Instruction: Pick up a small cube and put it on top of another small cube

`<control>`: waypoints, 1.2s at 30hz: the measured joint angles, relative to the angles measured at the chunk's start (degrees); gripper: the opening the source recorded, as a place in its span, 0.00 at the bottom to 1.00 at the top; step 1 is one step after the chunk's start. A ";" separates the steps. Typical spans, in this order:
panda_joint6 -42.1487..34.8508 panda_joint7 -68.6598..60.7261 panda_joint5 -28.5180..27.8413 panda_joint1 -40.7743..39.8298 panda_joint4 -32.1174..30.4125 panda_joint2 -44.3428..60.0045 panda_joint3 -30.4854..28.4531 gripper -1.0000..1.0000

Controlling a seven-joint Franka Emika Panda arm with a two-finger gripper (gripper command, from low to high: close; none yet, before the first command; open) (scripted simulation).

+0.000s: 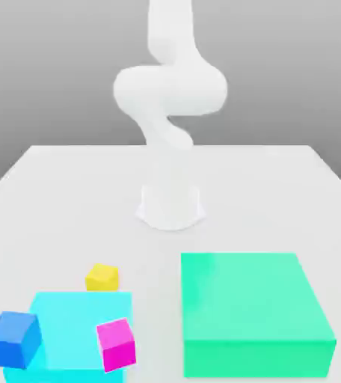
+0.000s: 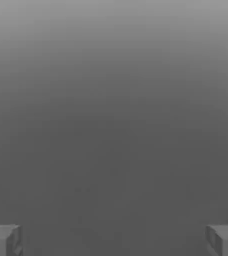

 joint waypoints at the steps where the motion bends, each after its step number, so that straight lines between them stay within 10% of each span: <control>1: 1.51 -0.43 0.02 -0.36 -1.82 1.71 -0.99 0.50; 18: 30.13 -5.36 -3.35 -9.72 -33.30 36.05 -12.75 0.50; 36: 44.87 -19.56 15.26 -20.72 -31.29 54.79 1.99 0.50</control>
